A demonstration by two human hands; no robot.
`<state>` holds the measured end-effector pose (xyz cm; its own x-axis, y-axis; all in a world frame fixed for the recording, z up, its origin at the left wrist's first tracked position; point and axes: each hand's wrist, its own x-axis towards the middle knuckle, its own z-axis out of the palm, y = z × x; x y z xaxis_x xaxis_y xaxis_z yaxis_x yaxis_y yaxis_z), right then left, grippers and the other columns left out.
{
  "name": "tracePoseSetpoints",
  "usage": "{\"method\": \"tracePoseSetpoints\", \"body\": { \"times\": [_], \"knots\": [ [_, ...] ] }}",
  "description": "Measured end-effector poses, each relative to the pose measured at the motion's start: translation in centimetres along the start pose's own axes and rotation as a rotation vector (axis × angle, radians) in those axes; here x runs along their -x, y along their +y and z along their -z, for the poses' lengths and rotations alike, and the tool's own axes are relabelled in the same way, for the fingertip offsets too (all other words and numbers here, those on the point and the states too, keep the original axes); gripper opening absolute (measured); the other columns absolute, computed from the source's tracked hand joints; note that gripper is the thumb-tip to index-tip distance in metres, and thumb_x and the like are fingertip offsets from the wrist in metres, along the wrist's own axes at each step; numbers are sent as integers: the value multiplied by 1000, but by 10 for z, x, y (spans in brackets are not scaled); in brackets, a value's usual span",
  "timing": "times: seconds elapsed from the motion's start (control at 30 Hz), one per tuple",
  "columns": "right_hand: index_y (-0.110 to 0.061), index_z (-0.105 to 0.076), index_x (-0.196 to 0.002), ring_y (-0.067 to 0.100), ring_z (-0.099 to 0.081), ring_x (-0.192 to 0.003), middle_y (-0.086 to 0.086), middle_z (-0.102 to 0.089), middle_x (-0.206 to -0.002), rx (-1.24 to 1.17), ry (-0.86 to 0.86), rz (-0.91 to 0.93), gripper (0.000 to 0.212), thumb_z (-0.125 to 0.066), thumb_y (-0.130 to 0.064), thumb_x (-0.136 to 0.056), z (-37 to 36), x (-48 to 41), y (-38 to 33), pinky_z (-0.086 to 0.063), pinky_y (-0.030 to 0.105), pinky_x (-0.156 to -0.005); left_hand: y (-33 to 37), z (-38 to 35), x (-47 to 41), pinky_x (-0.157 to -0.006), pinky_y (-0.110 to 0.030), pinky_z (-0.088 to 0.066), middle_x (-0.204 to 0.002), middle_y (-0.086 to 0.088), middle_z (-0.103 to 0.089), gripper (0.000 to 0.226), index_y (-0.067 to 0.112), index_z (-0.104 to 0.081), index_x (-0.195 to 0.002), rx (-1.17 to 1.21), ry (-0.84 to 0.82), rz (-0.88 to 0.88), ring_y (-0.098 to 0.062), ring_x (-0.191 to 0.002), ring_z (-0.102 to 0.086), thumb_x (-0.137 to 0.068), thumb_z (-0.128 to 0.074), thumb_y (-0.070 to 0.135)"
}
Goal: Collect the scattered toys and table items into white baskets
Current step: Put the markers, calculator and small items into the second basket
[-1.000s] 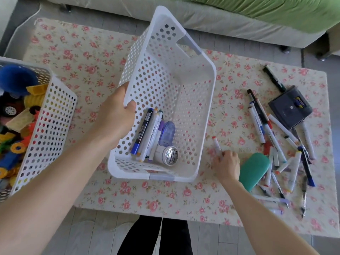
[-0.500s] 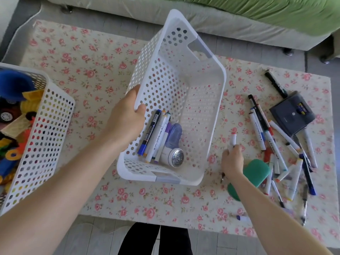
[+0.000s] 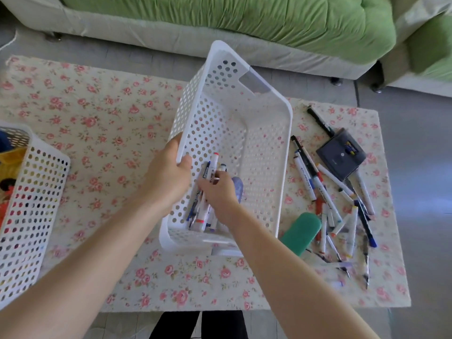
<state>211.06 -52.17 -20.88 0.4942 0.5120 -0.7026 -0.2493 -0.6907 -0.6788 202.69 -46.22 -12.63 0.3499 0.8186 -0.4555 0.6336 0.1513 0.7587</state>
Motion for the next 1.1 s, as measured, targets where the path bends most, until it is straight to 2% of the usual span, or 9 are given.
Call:
{"method": "tracePoseSetpoints", "body": {
  "times": [0.1,0.2,0.3,0.37,0.43,0.53,0.77,0.93,1.1],
  "knots": [
    [-12,-54,-104,14,-52,-60,7,-60,-79,22,-44,51,18,-59,-17,-87,13,0,-1,-46,15,-54,8,-6,-1,-40,-13,-40,-115,-5,-59,39,25,-37,-137,11,-16,-3,-13,-59,-49,-99,-37,24],
    [-1,-61,-111,26,-63,-80,10,-66,-89,64,54,150,26,-57,-14,-89,45,-8,-1,-53,34,-78,16,-15,-7,-36,-15,-38,-97,0,-61,37,26,-40,-135,39,-17,9,-14,-56,-47,-98,-37,23],
    [-10,-62,-99,14,-62,-71,-4,-64,-78,-80,284,280,13,-53,-9,-91,97,-33,1,-54,28,-69,25,-24,-17,-46,-22,-42,-103,2,-59,40,25,-37,-138,38,19,45,-16,-66,-54,-99,-37,20],
    [-13,-61,-94,15,-57,-68,-5,-60,-74,13,485,317,12,-50,-11,-92,139,-55,7,-49,23,-62,34,-30,-25,-39,-13,-39,-107,-2,-58,39,23,-37,-138,23,59,54,-12,-58,-49,-99,-37,19],
    [-9,-62,-94,16,-49,-60,-7,-53,-69,204,570,293,15,-47,-13,-93,177,-75,23,-40,18,-51,43,-35,-30,-52,-10,-43,-119,-2,-57,39,23,-37,-138,20,84,46,-14,-72,-56,-99,-36,19],
    [-5,-59,-106,19,-52,-69,2,-55,-89,582,470,166,21,-49,-18,-93,221,-103,51,-33,24,-48,56,-50,-40,-72,-23,-42,-130,1,-53,40,25,-36,-138,4,123,46,-22,-101,-58,-99,-36,19],
    [-3,-47,-120,32,-51,-106,16,-46,-121,972,283,-15,29,-49,-11,-92,235,-140,69,-51,42,-81,70,-80,-59,-38,-8,-41,-95,12,-57,36,26,-42,-133,30,182,50,-3,-63,-53,-99,-37,17],
    [-2,-45,-116,36,-52,-106,20,-48,-120,1023,279,-11,25,-46,-6,-91,239,-151,66,-46,40,-76,76,-93,-64,-54,-12,-42,-113,12,-58,40,32,-39,-135,55,175,76,-1,-78,-56,-99,-36,16],
    [-9,-46,-113,30,-57,-98,12,-55,-112,1139,209,-27,28,-53,-24,-90,243,-156,65,-46,36,-67,82,-99,-66,-41,-8,-36,-111,11,-57,39,34,-41,-132,61,161,72,1,-72,-53,-98,-36,15]
  ]
}}
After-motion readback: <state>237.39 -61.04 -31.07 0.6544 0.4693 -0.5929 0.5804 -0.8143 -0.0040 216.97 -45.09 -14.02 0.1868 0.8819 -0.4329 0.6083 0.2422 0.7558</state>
